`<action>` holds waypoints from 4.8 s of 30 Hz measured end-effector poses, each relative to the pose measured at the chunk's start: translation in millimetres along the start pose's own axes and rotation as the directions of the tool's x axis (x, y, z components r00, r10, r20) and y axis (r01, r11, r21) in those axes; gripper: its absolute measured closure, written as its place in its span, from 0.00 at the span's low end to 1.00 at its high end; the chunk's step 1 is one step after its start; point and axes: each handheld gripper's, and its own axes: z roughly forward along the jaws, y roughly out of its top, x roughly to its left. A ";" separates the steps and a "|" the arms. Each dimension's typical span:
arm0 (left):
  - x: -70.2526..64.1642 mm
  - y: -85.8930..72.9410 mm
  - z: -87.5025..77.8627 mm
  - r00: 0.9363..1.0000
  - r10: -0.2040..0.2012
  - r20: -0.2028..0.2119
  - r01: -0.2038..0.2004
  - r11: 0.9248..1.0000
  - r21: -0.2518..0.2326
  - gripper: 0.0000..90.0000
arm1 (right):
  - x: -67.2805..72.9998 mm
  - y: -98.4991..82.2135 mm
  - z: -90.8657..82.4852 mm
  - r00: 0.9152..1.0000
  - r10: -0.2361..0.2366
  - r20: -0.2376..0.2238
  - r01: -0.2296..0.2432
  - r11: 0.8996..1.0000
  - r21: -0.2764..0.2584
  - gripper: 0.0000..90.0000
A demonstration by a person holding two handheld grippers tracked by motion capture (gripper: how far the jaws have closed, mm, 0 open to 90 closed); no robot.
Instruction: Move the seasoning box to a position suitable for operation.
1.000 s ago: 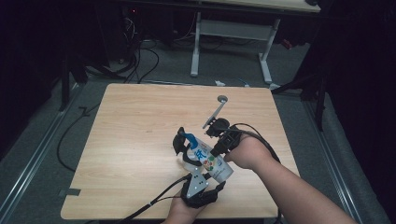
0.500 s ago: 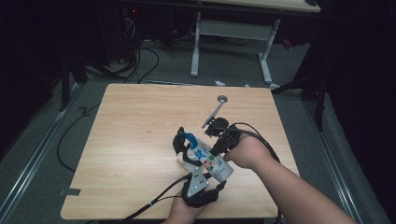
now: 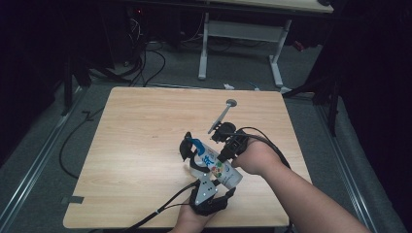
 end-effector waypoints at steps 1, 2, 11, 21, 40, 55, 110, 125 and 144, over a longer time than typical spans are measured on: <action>0.1 0.0 0.0 1.000 0.000 0.001 0.000 1.000 0.000 0.56 | 0.3 0.1 -0.2 1.000 0.001 0.004 -0.001 1.000 0.003 1.00; 0.0 0.0 0.1 1.000 0.000 0.001 0.000 1.000 0.000 0.56 | 0.4 0.1 -0.2 1.000 0.002 0.004 -0.002 1.000 0.003 1.00; -0.1 0.0 0.1 1.000 0.000 0.000 0.000 1.000 -0.001 0.56 | 0.8 -0.3 -0.2 1.000 0.004 0.007 -0.004 1.000 0.001 1.00; -0.6 0.4 0.5 1.000 0.001 0.001 -0.001 1.000 -0.002 0.56 | 0.8 0.4 -0.5 1.000 -0.002 0.008 0.002 1.000 0.006 1.00; -1.1 4.2 1.6 1.000 -0.002 -0.001 0.002 1.000 -0.011 0.56 | 1.1 2.3 -3.0 1.000 -0.001 0.008 0.001 1.000 0.005 1.00; -1.2 6.8 1.4 1.000 0.000 -0.005 0.000 1.000 -0.019 0.57 | 2.3 3.7 -5.7 1.000 -0.002 0.012 0.002 1.000 -0.003 1.00; 0.8 11.4 1.7 1.000 -0.012 -0.017 0.012 1.000 -0.025 0.57 | 2.2 7.8 -8.6 1.000 -0.015 0.014 0.015 1.000 -0.020 1.00; 1.5 9.0 3.8 1.000 -0.017 -0.021 0.016 1.000 -0.019 0.58 | 2.0 8.9 -4.4 1.000 -0.013 0.011 0.014 1.000 -0.013 1.00; 4.0 11.7 6.5 1.000 0.001 -0.013 -0.001 1.000 -0.016 0.58 | -1.1 4.7 -7.6 1.000 0.016 0.026 -0.015 0.999 -0.035 1.00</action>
